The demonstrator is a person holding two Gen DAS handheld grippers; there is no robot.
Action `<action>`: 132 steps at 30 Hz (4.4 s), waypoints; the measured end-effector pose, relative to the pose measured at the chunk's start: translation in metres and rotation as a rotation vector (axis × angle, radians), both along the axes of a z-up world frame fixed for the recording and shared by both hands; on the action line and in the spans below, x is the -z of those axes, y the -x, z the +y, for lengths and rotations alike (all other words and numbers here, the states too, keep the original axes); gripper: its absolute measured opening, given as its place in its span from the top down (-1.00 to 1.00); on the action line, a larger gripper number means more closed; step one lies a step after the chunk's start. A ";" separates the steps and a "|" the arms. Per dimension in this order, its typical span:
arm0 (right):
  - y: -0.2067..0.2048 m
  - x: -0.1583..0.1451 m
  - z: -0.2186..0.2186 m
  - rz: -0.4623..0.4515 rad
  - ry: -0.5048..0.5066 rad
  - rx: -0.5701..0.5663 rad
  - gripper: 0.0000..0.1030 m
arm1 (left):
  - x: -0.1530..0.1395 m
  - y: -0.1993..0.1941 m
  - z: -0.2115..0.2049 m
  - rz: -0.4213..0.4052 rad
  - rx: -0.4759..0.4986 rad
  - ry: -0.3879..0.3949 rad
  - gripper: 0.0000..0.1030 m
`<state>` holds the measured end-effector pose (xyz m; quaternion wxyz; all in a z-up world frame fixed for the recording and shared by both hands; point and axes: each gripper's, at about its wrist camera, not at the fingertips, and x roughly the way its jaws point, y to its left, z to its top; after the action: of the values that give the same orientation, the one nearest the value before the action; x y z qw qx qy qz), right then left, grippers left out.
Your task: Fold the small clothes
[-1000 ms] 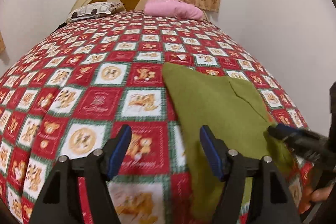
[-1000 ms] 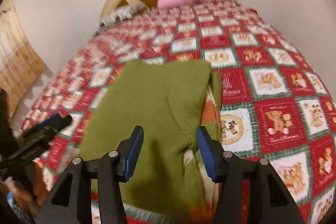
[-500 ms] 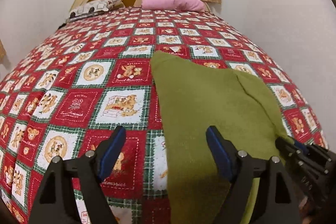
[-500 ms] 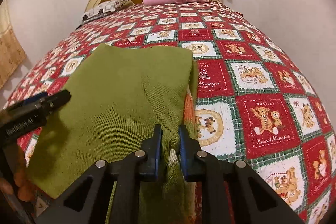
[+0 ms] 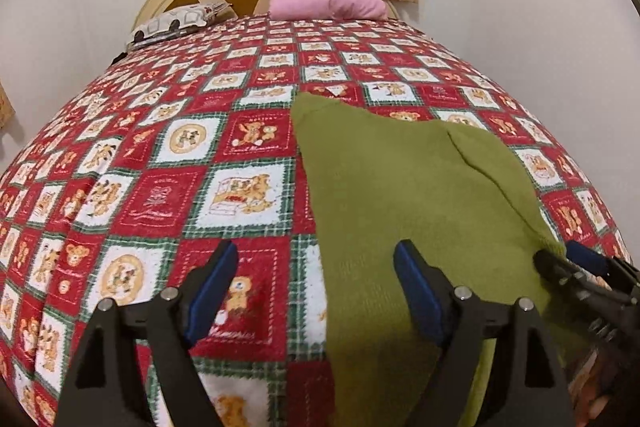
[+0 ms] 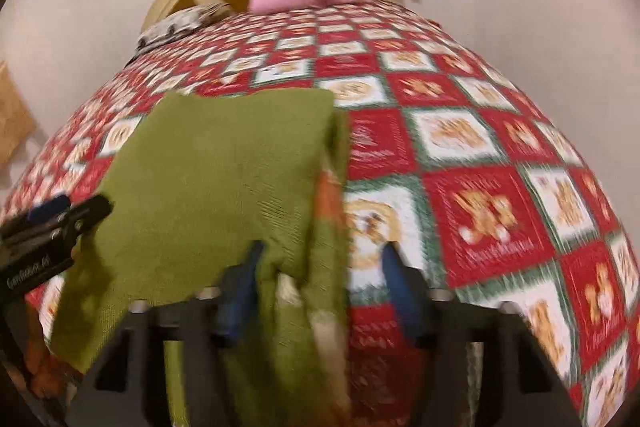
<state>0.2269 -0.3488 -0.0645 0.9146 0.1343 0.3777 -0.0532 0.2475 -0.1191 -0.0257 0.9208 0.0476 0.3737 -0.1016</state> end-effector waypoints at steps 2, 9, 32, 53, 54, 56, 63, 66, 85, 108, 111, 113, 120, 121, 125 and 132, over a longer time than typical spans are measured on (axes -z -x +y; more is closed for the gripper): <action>0.020 0.000 -0.009 -0.032 -0.086 0.036 -0.23 | -0.004 0.005 0.004 -0.008 -0.001 -0.008 -0.63; 0.066 0.008 -0.016 -0.028 -0.144 0.052 -0.23 | 0.002 0.024 0.032 0.051 0.060 0.087 -0.63; -0.048 -0.018 -0.024 -0.020 -0.164 -0.049 -0.23 | 0.026 -0.056 0.001 0.283 0.075 0.395 -0.32; -0.090 0.013 -0.026 0.041 -0.181 -0.130 -0.27 | 0.043 -0.057 -0.008 0.214 0.134 0.353 -0.51; -0.094 0.010 -0.023 0.040 -0.164 -0.137 -0.27 | 0.043 -0.057 -0.007 0.213 0.135 0.359 -0.51; -0.100 0.011 -0.020 0.052 -0.157 -0.150 -0.27 | 0.044 -0.057 -0.006 0.213 0.137 0.364 -0.51; -0.101 0.019 -0.017 0.050 -0.169 -0.182 -0.09 | 0.043 -0.057 -0.008 0.206 0.139 0.361 -0.51; -0.098 0.017 -0.010 0.031 -0.131 -0.189 0.08 | 0.043 -0.056 -0.009 0.204 0.140 0.362 -0.49; -0.096 0.020 -0.010 0.011 -0.169 -0.179 0.11 | 0.042 -0.055 -0.008 0.200 0.155 0.385 -0.33; 0.014 -0.083 0.041 -0.175 -0.050 -0.095 0.54 | -0.023 0.007 -0.004 0.129 0.232 0.309 0.19; 0.043 -0.091 0.039 -0.180 -0.085 -0.073 0.54 | -0.031 0.026 -0.005 0.138 0.265 0.295 0.19; 0.068 -0.095 0.036 -0.191 -0.102 -0.059 0.54 | -0.036 0.042 -0.009 0.137 0.296 0.276 0.19; 0.141 -0.096 0.025 -0.200 -0.118 0.018 0.54 | -0.038 0.088 -0.028 0.178 0.387 0.263 0.19; 0.154 -0.094 0.023 -0.199 -0.120 0.036 0.54 | -0.037 0.095 -0.031 0.182 0.402 0.260 0.19; 0.191 -0.084 0.014 -0.191 -0.110 0.091 0.54 | -0.029 0.124 -0.053 0.202 0.458 0.233 0.20; 0.246 -0.076 -0.031 -0.198 -0.118 0.191 0.54 | -0.027 0.158 -0.108 0.218 0.565 0.193 0.20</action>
<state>-0.0189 -0.3800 0.0116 0.9286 0.2278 0.2738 -0.1042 0.0897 -0.2272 0.0008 0.8111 0.0505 0.4306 -0.3927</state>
